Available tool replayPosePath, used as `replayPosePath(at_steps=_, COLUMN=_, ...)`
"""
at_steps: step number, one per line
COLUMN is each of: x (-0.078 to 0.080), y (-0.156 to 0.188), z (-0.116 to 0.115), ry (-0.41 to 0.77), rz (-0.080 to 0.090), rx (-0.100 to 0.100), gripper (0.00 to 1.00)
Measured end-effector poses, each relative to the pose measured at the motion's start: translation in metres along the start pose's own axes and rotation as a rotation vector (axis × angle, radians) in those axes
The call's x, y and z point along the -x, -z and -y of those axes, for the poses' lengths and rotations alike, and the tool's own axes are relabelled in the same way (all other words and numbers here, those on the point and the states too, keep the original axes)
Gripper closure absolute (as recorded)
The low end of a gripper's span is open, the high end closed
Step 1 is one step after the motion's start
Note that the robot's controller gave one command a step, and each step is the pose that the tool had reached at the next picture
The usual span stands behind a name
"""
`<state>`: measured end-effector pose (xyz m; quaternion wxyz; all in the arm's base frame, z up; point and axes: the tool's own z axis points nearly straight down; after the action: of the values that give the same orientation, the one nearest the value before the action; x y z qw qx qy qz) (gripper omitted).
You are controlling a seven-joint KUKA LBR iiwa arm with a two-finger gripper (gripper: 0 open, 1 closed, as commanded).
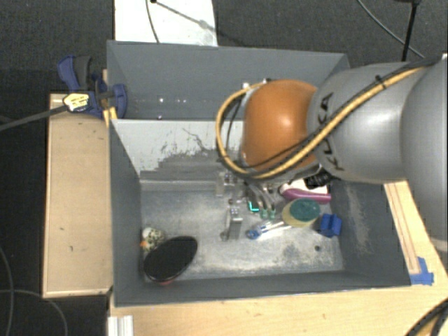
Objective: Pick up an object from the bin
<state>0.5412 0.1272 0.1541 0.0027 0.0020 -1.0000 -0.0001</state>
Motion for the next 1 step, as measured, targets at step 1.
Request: replayPosePath(at_steps=1, x=-0.0429, y=-0.0856, z=-0.0921, ry=0.391, rz=0.003, rx=0.000, gripper=0.00)
